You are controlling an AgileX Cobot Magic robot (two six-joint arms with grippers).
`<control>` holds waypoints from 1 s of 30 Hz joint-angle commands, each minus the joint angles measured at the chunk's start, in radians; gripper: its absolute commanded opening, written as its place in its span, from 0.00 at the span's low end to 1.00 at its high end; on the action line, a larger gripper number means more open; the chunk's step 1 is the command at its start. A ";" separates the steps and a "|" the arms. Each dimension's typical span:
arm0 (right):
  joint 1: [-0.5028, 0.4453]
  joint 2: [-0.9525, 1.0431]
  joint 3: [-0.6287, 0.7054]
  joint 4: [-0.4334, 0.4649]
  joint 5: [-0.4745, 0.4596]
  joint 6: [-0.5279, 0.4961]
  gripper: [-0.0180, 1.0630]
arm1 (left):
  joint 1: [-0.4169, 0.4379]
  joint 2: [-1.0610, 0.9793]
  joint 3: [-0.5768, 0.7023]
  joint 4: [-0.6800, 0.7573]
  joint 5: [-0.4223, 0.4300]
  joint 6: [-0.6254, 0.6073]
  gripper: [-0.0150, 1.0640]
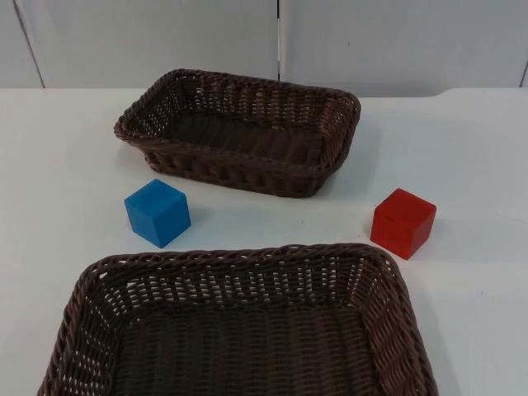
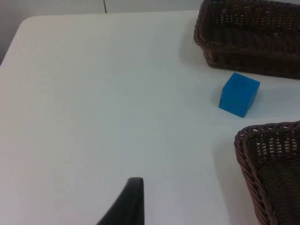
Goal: Pick up one cube with the left hand and place it into the upper basket. Pick up one cube with the right hand and place it into the lower basket.
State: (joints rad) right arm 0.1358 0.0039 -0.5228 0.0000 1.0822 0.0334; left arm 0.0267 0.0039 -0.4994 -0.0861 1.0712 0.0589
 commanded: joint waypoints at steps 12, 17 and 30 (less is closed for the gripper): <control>-0.007 -0.004 0.007 0.005 -0.004 -0.003 0.99 | 0.002 0.088 0.005 -0.010 0.000 -0.007 0.99; -0.007 -0.004 0.007 0.005 -0.004 -0.003 0.99 | 0.002 0.088 0.005 -0.010 0.000 -0.007 0.99; -0.007 -0.004 0.007 0.005 -0.004 -0.003 0.99 | 0.002 0.116 -0.062 -0.036 -0.029 -0.007 0.99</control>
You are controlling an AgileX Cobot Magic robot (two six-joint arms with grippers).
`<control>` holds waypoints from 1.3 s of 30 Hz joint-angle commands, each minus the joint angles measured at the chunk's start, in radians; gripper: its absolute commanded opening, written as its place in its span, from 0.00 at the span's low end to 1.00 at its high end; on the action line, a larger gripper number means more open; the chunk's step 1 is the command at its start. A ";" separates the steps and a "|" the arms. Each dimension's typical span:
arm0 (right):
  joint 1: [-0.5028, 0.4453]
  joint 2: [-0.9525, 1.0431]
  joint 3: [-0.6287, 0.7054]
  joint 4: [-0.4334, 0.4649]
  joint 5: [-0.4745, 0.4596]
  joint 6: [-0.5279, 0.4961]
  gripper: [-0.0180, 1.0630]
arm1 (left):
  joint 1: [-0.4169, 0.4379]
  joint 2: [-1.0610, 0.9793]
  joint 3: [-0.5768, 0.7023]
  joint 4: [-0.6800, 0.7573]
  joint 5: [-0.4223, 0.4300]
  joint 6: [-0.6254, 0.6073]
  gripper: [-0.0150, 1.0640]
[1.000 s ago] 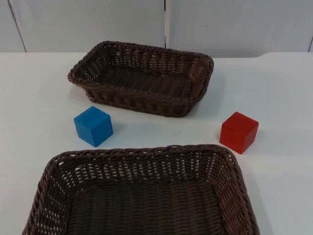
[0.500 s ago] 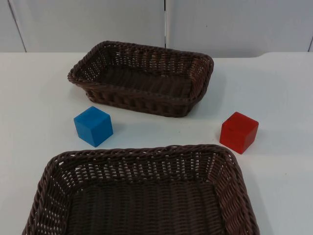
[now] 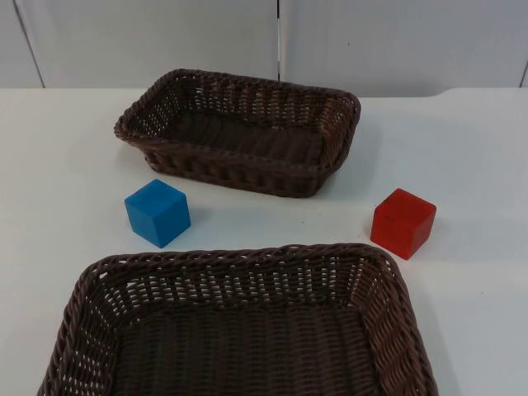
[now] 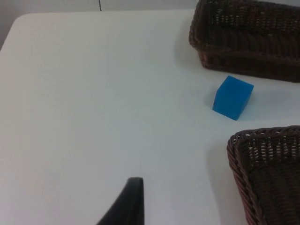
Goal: Pick up one cube with the left hand and place it into the upper basket. Pick up one cube with the right hand and place it into the lower basket.
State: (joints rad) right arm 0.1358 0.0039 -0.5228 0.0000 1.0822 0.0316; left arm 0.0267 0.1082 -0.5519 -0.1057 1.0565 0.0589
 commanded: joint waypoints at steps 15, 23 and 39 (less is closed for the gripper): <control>-0.007 -0.004 0.007 0.005 -0.004 -0.002 0.99 | 0.002 0.162 -0.015 -0.107 -0.074 0.014 0.99; -0.007 -0.004 0.007 0.005 -0.004 -0.002 0.99 | 0.002 0.237 -0.015 -0.161 -0.159 0.067 0.99; -0.007 -0.004 0.007 0.005 -0.004 -0.002 0.99 | 0.002 0.523 -0.045 -0.334 -0.286 0.266 0.99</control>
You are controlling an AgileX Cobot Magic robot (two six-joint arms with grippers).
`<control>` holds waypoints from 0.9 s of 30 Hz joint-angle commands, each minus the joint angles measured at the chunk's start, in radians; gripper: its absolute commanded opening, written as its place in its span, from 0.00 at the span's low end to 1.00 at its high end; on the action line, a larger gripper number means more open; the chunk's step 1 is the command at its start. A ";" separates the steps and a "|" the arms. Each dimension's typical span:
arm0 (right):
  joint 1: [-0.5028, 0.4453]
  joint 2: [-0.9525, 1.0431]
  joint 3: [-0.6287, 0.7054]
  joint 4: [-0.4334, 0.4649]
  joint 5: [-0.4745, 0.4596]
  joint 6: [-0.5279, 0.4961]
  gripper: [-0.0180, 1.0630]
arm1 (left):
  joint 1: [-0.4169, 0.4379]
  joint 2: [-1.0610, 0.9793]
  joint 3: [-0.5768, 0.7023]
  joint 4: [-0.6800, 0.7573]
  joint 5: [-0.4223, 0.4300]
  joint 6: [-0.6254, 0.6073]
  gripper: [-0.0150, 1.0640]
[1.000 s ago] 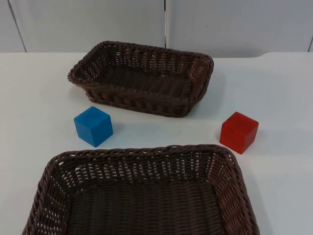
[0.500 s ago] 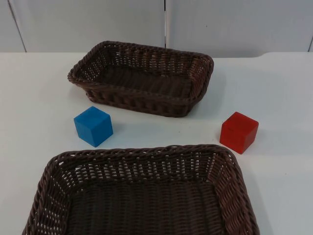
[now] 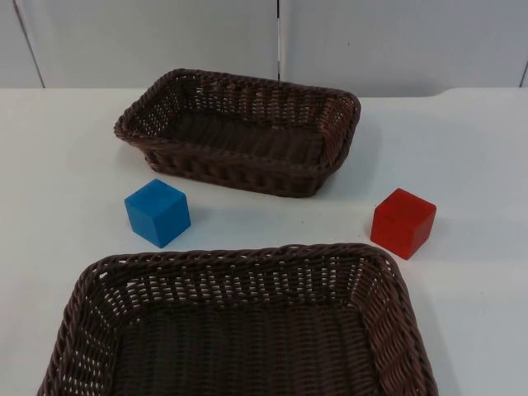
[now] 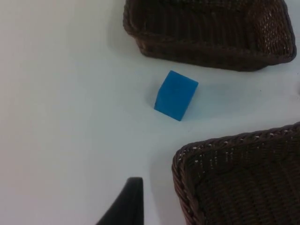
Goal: Pick up one cube with the left hand and place it into the upper basket. Pick up one cube with the right hand and place it into the lower basket.
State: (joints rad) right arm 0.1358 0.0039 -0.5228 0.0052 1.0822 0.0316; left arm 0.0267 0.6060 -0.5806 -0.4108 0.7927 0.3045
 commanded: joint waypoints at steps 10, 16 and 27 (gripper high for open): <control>-0.007 -0.004 0.007 0.000 -0.004 -0.002 0.99 | 0.002 0.214 -0.116 -0.070 -0.055 0.084 0.99; -0.007 -0.004 0.007 0.000 -0.004 -0.002 0.99 | 0.002 0.325 -0.154 -0.114 -0.058 0.136 0.99; -0.007 -0.004 0.007 0.000 -0.004 -0.002 0.99 | 0.002 0.405 -0.184 -0.189 -0.098 0.218 0.99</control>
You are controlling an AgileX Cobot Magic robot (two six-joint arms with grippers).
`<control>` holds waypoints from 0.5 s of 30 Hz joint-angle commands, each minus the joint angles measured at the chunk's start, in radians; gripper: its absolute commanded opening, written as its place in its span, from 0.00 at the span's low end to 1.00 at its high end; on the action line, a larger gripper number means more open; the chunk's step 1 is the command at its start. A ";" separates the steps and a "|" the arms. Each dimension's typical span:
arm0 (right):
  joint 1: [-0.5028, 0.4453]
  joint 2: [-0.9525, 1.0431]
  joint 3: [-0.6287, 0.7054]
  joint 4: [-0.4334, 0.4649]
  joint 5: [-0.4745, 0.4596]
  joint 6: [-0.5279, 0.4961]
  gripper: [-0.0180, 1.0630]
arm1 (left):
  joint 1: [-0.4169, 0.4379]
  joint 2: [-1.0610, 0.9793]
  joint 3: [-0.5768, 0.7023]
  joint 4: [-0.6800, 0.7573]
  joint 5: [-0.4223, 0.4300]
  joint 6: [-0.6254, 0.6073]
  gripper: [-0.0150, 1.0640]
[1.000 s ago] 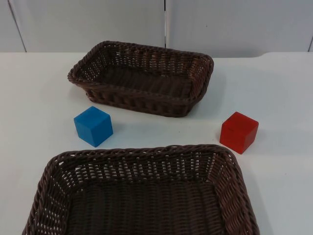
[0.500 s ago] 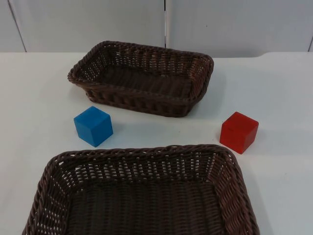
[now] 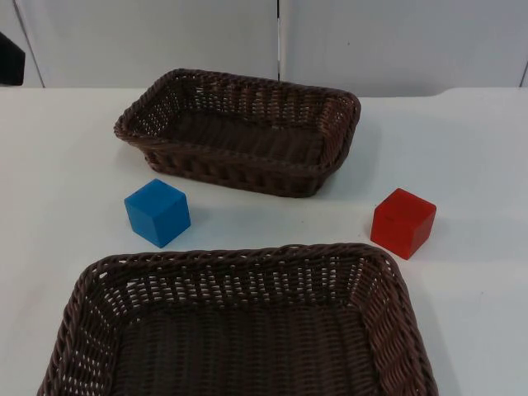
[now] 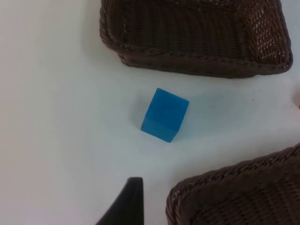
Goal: Pick up one cube with the left hand and place it into the upper basket. Pick up one cube with the right hand and place it into the lower basket.
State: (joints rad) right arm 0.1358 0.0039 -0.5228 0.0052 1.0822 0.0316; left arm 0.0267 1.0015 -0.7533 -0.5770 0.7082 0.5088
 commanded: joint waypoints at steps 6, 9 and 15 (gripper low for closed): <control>-0.007 -0.004 0.007 0.000 -0.004 -0.002 0.99 | 0.002 0.066 -0.087 -0.050 -0.003 0.013 0.99; -0.007 -0.004 0.007 0.000 -0.004 -0.002 0.99 | -0.014 0.092 -0.121 -0.053 0.001 0.018 0.99; -0.007 -0.004 0.007 0.000 -0.004 -0.002 0.99 | -0.113 0.168 -0.173 -0.027 -0.049 0.018 0.99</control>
State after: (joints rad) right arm 0.1358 0.0039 -0.5228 0.0052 1.0822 0.0316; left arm -0.0670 1.1532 -0.9151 -0.6076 0.6759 0.5235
